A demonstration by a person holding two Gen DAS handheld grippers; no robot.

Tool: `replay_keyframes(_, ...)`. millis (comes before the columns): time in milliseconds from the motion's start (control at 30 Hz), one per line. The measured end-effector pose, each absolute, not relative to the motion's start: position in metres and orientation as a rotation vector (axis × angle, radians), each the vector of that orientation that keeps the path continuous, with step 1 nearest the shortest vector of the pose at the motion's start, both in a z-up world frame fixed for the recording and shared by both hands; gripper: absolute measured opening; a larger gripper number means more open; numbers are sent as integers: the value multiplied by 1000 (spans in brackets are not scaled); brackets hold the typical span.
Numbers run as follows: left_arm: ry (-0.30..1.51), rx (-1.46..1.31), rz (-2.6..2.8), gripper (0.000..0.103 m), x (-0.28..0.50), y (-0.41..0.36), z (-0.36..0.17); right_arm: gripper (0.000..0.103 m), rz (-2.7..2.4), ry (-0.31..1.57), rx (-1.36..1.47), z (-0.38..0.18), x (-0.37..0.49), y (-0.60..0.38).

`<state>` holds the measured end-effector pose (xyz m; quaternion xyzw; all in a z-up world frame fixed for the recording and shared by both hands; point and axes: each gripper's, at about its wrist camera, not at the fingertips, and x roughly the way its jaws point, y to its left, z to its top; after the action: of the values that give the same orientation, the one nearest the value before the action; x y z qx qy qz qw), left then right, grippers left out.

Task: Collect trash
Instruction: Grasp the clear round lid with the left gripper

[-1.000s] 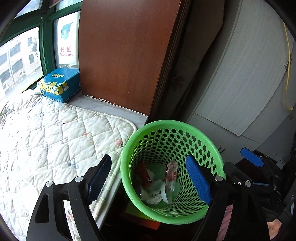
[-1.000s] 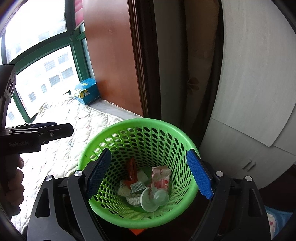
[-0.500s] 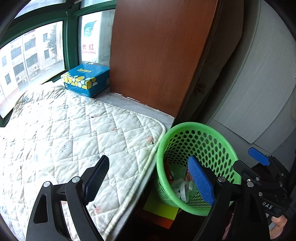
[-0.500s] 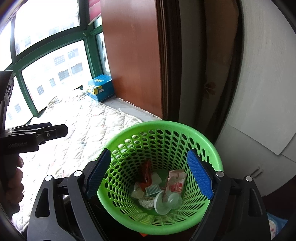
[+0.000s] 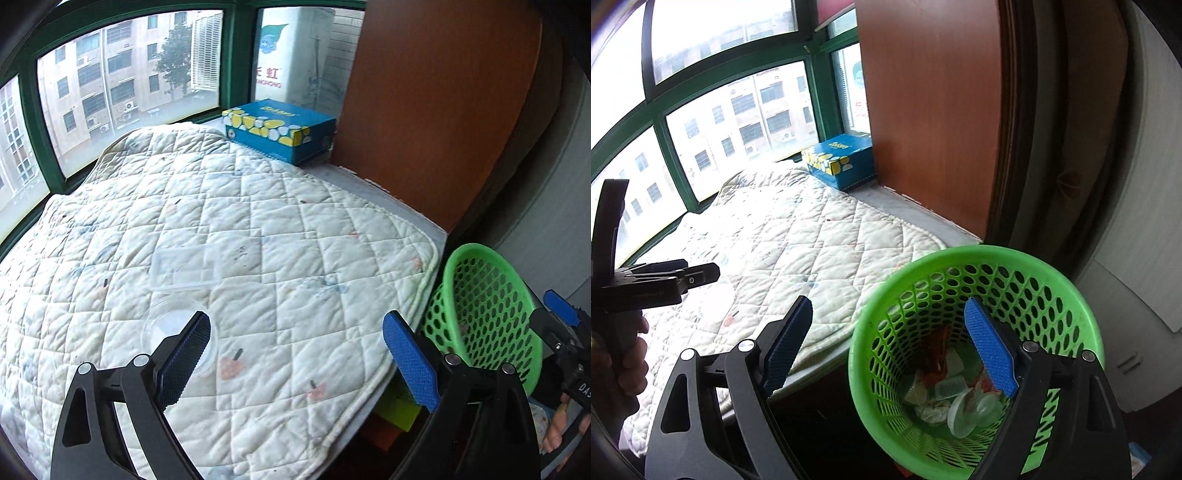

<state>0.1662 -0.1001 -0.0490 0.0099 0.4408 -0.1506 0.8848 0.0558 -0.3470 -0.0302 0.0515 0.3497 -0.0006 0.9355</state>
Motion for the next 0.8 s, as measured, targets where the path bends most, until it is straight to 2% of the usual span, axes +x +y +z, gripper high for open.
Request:
replay_keyframes(367,1017,61,-264,94,184,-26,-110,84,82,751,78,-42,82,-306)
replay_keyframes(800,1077,98,-291,94,212,-22,-144,84,133,799,51,-57,112,-271)
